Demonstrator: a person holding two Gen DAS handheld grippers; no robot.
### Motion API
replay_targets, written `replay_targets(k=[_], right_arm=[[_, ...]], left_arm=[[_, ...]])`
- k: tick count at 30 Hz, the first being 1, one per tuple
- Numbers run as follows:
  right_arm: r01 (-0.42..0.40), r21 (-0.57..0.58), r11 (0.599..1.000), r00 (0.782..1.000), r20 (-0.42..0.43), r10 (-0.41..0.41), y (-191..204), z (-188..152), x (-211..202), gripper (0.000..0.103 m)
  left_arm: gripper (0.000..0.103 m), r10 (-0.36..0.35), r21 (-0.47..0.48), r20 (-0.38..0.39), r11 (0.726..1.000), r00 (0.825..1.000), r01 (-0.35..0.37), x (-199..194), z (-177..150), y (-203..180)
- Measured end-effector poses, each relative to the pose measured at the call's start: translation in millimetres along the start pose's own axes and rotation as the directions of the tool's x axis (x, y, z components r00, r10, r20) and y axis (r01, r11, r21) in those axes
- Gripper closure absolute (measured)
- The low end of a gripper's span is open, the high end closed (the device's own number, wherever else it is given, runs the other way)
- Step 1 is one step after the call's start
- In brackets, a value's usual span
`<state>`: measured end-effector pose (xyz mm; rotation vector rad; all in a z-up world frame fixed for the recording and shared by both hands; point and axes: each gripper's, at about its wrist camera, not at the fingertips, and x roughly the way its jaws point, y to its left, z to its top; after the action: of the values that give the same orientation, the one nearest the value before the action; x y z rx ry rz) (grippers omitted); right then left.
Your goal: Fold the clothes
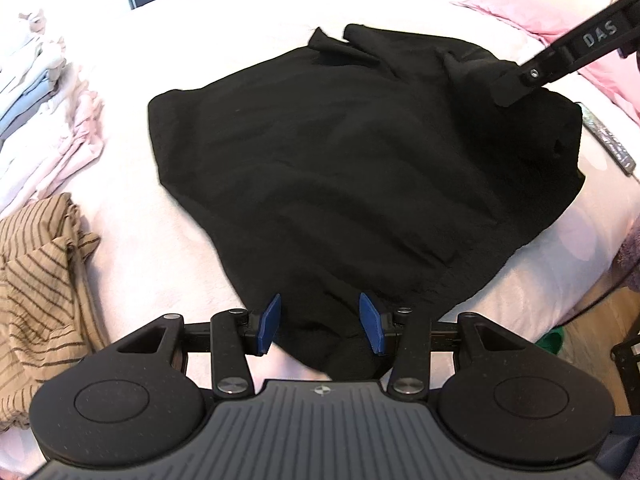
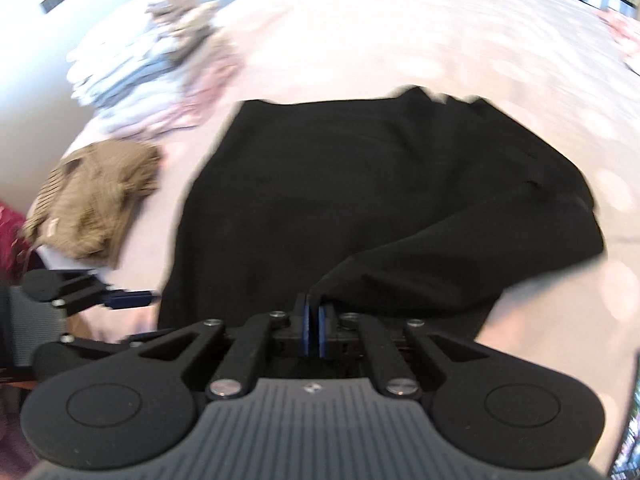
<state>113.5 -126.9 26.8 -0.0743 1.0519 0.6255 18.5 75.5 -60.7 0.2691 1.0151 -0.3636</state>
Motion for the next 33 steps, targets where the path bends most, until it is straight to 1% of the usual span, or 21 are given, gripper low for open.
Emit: replay_targets(k=[1, 4, 6, 9, 15, 21, 25, 30, 32, 33], right_arm=[[-0.021, -0.018, 1.000, 1.000, -0.001, 0.021, 7.2, 6.2, 5.0, 0.098], [-0.080, -0.088, 0.993, 0.997, -0.013, 0.080, 37.2, 8.2, 10.8, 0.098], [-0.115, -0.121, 0.986, 0.993, -0.027, 0.113, 55.3, 8.8, 16.5, 0.098], [-0.150, -0.153, 0.977, 0.988, -0.059, 0.143, 72.9, 6.3, 33.1, 0.098], [-0.207, -0.193, 0.959, 0.976, -0.102, 0.191, 107.1, 7.4, 57.5, 0.098], [-0.207, -0.236, 0.949, 0.972, -0.158, 0.173, 127.6, 4.7, 85.7, 0.098], [-0.220, -0.227, 0.949, 0.964, -0.200, 0.176, 130.1, -0.5, 104.6, 0.098], [-0.237, -0.215, 0.948, 0.957, -0.222, 0.189, 131.0, -5.0, 119.5, 0.097], [-0.238, -0.216, 0.947, 0.955, -0.228, 0.188, 132.0, -7.3, 124.0, 0.096], [-0.239, -0.216, 0.947, 0.955, -0.231, 0.188, 132.5, -8.5, 126.2, 0.093]], left_arm=[[0.061, 0.004, -0.007, -0.005, 1.000, 1.000, -0.004, 0.1, -0.6, 1.8], [0.061, 0.019, -0.024, -0.020, 1.000, 1.000, -0.019, 0.3, -3.9, 6.4], [0.061, 0.013, -0.030, -0.026, 0.999, 1.000, -0.014, -0.1, -6.1, 8.9], [0.061, 0.007, -0.030, -0.029, 1.000, 1.000, -0.008, -2.3, -9.7, 11.4], [0.066, -0.025, -0.033, -0.036, 0.999, 0.999, 0.024, -5.7, -18.1, 15.6], [0.066, -0.031, -0.059, -0.036, 0.998, 0.999, 0.029, -11.7, -24.6, 20.2], [0.066, -0.026, -0.071, -0.044, 0.997, 0.999, 0.023, -14.2, -29.0, 22.6], [0.066, -0.023, -0.063, -0.061, 0.998, 0.998, 0.019, -16.9, -33.8, 23.4], [0.066, -0.019, -0.066, -0.061, 0.998, 0.998, 0.015, -18.4, -34.2, 24.4], [0.066, -0.018, -0.068, -0.061, 0.998, 0.998, 0.013, -19.6, -34.4, 24.9]])
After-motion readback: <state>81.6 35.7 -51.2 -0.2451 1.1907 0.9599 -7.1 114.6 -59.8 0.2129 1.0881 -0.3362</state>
